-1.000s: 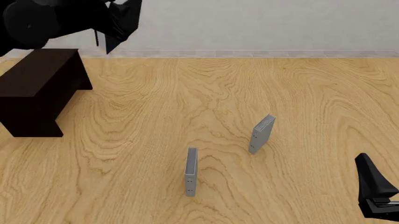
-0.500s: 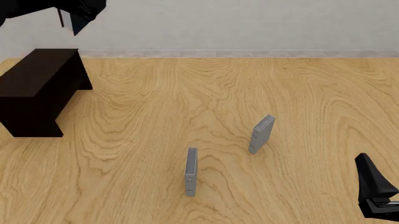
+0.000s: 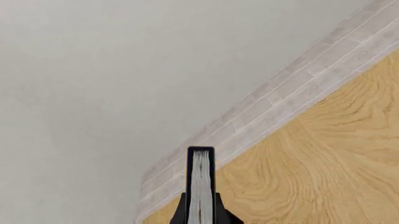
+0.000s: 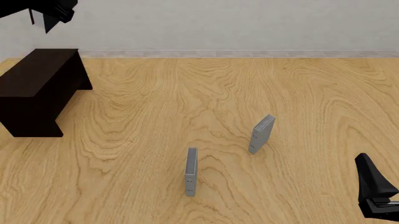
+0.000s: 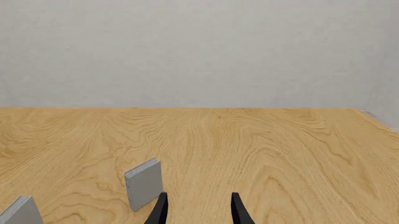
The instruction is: Pick up the book in the middle and place it on the cabinet shelf.
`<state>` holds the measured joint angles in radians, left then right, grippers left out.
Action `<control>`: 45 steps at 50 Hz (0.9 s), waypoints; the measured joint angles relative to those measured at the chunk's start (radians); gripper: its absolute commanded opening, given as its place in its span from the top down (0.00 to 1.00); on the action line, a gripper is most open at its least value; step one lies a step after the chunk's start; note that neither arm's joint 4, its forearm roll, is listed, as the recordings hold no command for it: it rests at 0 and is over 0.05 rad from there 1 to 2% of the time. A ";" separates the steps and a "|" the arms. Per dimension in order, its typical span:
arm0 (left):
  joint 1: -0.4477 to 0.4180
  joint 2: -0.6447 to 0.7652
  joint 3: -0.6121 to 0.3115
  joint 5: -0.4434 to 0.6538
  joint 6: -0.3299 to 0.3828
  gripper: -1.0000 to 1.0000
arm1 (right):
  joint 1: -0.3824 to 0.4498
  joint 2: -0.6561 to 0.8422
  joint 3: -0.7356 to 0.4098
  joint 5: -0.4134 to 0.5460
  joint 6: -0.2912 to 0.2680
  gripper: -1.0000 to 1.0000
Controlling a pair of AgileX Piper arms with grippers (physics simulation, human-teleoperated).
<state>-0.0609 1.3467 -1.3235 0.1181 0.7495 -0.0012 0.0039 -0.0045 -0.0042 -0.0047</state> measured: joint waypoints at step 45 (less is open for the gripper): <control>0.148 -0.031 0.142 -0.164 0.124 1.00 | 0.000 0.000 0.000 0.000 0.000 0.00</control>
<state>0.0866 1.3156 -1.1811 -0.0457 0.8732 -0.0012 0.0039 -0.0045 -0.0042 -0.0047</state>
